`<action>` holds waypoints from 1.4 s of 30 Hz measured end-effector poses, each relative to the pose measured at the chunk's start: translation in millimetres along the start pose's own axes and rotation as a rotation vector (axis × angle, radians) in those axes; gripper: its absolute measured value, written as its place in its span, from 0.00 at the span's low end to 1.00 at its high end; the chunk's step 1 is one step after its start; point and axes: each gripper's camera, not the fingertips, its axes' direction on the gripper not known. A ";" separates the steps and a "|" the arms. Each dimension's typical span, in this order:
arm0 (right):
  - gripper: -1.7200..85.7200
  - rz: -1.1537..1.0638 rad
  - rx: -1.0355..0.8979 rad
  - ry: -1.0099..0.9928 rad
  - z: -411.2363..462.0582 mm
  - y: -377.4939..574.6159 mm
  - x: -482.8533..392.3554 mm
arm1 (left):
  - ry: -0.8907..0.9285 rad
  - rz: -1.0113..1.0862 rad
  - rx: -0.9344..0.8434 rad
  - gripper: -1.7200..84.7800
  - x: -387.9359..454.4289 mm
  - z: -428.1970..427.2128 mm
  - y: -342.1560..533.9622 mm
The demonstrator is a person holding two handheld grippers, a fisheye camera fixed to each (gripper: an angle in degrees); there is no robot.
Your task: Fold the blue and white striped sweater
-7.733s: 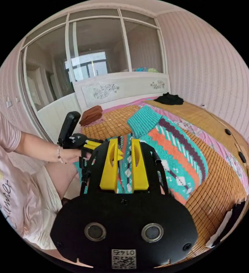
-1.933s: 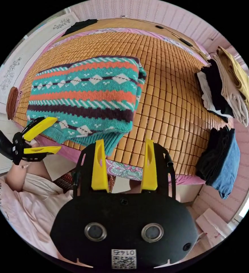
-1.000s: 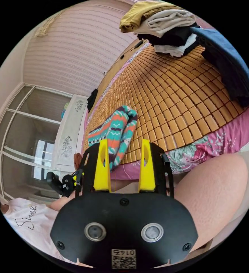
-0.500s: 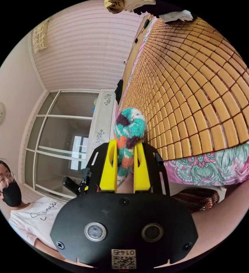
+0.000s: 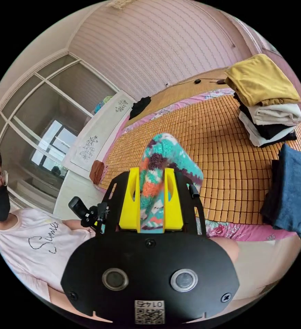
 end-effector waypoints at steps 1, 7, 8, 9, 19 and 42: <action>0.14 -0.025 -0.022 -0.009 17.6 -10.4 -9.2 | -0.040 -0.030 0.000 0.09 -9.9 -10.9 7.3; 0.14 -0.182 -0.377 -0.045 242.0 -79.1 -71.5 | -0.260 -0.245 -0.160 0.09 -62.5 -48.6 60.3; 0.14 -0.193 -0.444 0.014 281.3 -83.2 -74.6 | -0.265 -0.263 -0.161 0.09 -65.8 -54.3 64.9; 0.12 -0.192 -0.505 0.062 311.7 -86.6 -75.4 | -0.275 -0.295 -0.162 0.09 -70.9 -67.6 70.7; 0.04 -0.331 -0.409 0.148 329.3 -123.1 -111.9 | -0.281 -0.298 0.028 0.03 -91.0 -136.2 36.8; 0.22 -0.146 -0.100 0.409 286.0 -45.8 -60.8 | -0.296 -0.522 0.066 0.26 -199.5 -174.4 14.0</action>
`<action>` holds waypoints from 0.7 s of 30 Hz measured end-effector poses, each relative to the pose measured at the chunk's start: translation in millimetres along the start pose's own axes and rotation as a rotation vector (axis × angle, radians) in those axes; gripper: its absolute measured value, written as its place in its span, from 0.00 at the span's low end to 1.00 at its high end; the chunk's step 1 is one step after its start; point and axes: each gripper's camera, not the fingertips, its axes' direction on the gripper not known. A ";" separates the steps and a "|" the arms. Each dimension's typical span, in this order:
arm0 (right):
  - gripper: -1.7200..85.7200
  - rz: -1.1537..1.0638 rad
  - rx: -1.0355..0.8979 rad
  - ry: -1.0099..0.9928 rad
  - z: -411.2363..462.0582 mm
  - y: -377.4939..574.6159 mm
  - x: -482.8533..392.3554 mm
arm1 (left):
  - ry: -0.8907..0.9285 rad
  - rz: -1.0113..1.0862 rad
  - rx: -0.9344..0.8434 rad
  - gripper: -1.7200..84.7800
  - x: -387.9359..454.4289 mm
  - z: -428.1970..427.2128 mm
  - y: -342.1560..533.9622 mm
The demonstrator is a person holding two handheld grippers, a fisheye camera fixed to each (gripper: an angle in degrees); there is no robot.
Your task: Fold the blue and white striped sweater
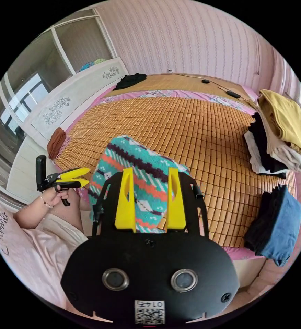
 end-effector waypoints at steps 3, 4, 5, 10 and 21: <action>0.31 0.100 -0.100 -0.133 36.2 31.6 27.7 | 0.020 0.012 -0.133 0.27 -9.9 30.8 -20.0; 0.31 0.119 -0.122 -0.181 46.6 35.4 31.9 | 0.082 -0.008 -0.195 0.27 -14.6 40.4 -25.8; 0.32 0.160 -0.154 -0.253 66.4 41.4 38.1 | 0.113 -0.019 -0.221 0.27 -16.7 43.8 -27.9; 0.23 0.264 -0.253 -0.471 130.1 48.6 38.7 | 0.164 -0.056 -0.264 0.22 -20.4 37.8 -29.9; 0.15 -0.701 -0.168 -0.161 38.6 -46.4 -234.4 | 0.200 -0.337 0.092 0.16 -57.7 -67.1 11.6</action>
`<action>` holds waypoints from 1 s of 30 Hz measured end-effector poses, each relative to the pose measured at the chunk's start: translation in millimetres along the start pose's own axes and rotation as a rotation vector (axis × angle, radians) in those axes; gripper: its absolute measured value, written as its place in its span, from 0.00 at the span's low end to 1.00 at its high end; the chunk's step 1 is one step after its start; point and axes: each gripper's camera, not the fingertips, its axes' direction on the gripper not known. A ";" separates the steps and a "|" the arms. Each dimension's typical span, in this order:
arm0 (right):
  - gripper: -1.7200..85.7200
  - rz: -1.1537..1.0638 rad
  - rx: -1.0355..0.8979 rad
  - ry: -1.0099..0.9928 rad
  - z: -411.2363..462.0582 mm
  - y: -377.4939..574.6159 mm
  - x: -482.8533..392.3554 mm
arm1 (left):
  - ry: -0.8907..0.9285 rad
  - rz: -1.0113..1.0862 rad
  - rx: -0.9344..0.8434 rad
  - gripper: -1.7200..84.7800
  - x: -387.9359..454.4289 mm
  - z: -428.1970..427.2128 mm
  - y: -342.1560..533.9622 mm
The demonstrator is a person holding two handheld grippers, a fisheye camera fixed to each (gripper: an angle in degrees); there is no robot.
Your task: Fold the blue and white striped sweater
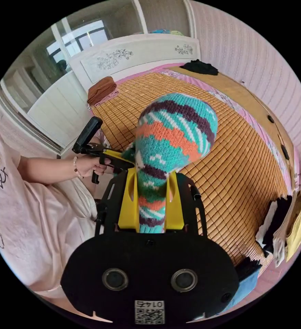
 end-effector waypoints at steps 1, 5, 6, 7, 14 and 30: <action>0.15 -0.062 0.008 0.008 -3.4 -15.8 -14.9 | 0.026 -0.037 0.085 0.15 -8.6 -27.2 4.1; 0.15 -0.410 0.123 -0.030 -24.1 -122.7 -104.8 | -0.007 -0.107 0.424 0.15 -31.5 -137.1 29.3; 0.15 -0.483 0.158 -0.075 -28.2 -154.8 -126.1 | -0.056 -0.122 0.529 0.15 -35.9 -176.9 40.0; 0.15 -0.517 0.174 -0.100 -29.7 -171.4 -136.3 | -0.118 -0.134 0.626 0.15 -38.3 -216.0 51.5; 0.16 -0.645 0.232 -0.436 -8.8 -430.3 -209.7 | -0.426 -0.187 0.946 0.16 -64.5 -393.6 61.2; 0.07 -0.261 -0.085 -0.292 73.2 -463.1 -193.8 | -0.708 -0.511 0.712 0.18 -279.8 -409.4 -30.6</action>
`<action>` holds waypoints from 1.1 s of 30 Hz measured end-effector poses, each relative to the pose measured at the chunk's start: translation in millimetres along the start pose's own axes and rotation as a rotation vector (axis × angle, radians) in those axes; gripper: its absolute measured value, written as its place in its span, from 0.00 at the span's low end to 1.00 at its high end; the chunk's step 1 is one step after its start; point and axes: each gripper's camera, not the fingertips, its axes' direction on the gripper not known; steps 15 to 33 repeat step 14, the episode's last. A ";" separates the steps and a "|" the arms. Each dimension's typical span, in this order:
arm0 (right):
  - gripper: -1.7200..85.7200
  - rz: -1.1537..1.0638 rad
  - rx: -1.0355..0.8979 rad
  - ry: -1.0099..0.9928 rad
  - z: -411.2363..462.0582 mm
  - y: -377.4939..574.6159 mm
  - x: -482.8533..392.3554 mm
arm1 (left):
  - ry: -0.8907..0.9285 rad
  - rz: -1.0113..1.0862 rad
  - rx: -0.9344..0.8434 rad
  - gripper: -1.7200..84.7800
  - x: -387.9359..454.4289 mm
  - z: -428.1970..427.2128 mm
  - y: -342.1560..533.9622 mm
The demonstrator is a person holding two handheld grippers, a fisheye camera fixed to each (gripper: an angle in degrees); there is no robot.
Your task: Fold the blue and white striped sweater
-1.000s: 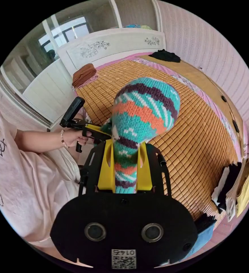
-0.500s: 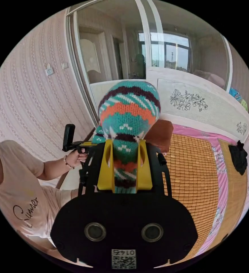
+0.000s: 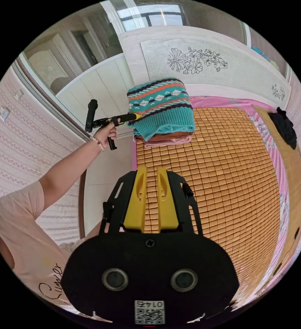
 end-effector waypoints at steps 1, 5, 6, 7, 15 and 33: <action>0.06 0.029 0.000 -0.016 -11.6 16.8 -0.8 | -0.023 0.077 0.008 0.17 11.6 -14.2 21.4; 0.05 0.212 0.147 -0.108 -121.8 147.5 -21.7 | 0.037 0.274 -0.011 0.16 57.3 -51.0 113.4; 0.04 0.269 0.226 -0.102 -161.3 186.7 -33.9 | 0.086 0.321 -0.031 0.16 77.5 -60.1 148.7; 0.04 0.292 0.267 -0.098 -181.9 206.1 -41.6 | 0.144 0.354 -0.055 0.16 99.6 -66.3 182.1; 0.04 0.374 0.759 0.136 -405.8 429.3 -179.3 | 0.535 0.553 -0.294 0.15 261.9 -68.7 347.3; 0.04 0.374 0.759 0.136 -405.8 429.3 -179.3 | 0.535 0.553 -0.294 0.15 261.9 -68.7 347.3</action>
